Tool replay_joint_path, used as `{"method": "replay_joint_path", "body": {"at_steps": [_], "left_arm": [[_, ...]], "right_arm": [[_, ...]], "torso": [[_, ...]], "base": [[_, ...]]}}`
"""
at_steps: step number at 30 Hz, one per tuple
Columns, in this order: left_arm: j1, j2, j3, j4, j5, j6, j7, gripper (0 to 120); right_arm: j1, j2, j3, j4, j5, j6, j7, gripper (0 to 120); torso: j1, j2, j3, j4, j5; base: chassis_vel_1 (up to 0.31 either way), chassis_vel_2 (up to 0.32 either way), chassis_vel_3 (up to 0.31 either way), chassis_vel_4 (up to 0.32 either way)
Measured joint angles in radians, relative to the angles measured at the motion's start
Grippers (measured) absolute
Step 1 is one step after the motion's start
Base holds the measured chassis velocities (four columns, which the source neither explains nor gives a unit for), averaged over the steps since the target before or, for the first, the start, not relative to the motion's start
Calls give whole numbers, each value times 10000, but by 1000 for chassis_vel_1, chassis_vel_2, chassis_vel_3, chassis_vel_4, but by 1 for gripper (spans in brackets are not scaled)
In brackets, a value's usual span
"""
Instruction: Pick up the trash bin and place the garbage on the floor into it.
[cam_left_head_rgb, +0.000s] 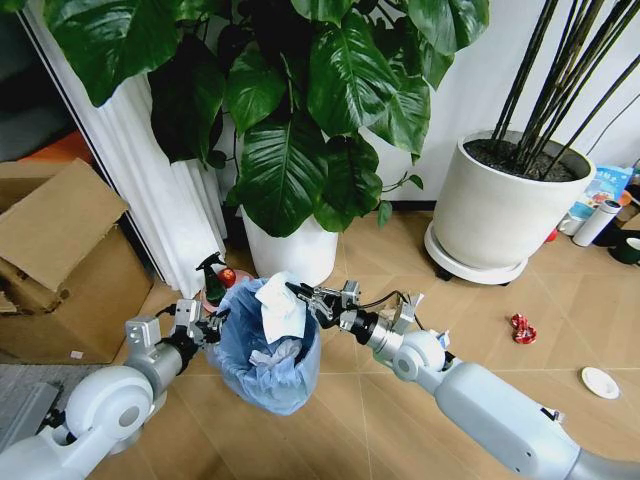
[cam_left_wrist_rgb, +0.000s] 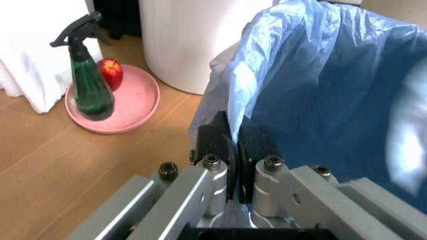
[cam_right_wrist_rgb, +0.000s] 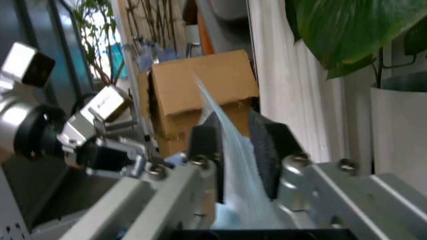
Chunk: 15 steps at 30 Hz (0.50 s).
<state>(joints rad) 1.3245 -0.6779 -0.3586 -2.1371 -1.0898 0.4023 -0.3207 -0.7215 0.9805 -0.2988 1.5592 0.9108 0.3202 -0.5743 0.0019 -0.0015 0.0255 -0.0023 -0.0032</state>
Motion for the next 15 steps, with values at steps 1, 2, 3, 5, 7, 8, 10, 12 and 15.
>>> {"method": "replay_joint_path", "body": {"at_steps": [1,2,3,5,7,8,10,12,15], "left_arm": [[8,-7,-16,-38,-23,12,-22,0],[27,-17,-30,-80,-52,27,-44,0],[60,-23,-46,-114,-63,41,-54,0],[87,-25,-59,-123,-63,47,-56,0],[111,-26,-87,-123,-58,56,-68,0],[111,-26,-87,-123,-58,56,-68,0],[106,-30,-104,-110,-54,59,-77,0],[96,-39,-111,-80,-54,62,-93,0],[120,-60,-132,-63,-54,64,-107,0]], "right_arm": [[25,-36,-11,-1,-45,-26,0,19],[39,-83,-28,-1,-87,-53,-7,25],[44,-127,-46,-1,-130,-56,-34,30],[43,-151,-46,-1,-152,-56,-61,34],[-14,-183,-14,8,-156,-57,-94,44],[-14,-183,-14,8,-156,-57,-94,44],[-74,-209,35,30,-157,-57,-126,54],[-186,-222,141,89,-153,-57,-123,63],[-383,-235,352,142,-126,-56,0,71]], "torso": [[0,0,0,0,1],[0,0,-1,0,2],[0,0,0,-1,1],[0,0,-1,-1,1],[-1,0,0,0,2],[-1,0,0,0,2],[-1,0,-1,0,2],[-1,0,-1,0,2],[-1,0,0,1,2]], "base": [[0,0,0,0],[0,0,0,0],[0,0,0,0],[0,0,0,0],[0,0,0,0],[0,0,0,0],[0,0,0,0],[0,0,0,0],[0,0,0,0]]}}
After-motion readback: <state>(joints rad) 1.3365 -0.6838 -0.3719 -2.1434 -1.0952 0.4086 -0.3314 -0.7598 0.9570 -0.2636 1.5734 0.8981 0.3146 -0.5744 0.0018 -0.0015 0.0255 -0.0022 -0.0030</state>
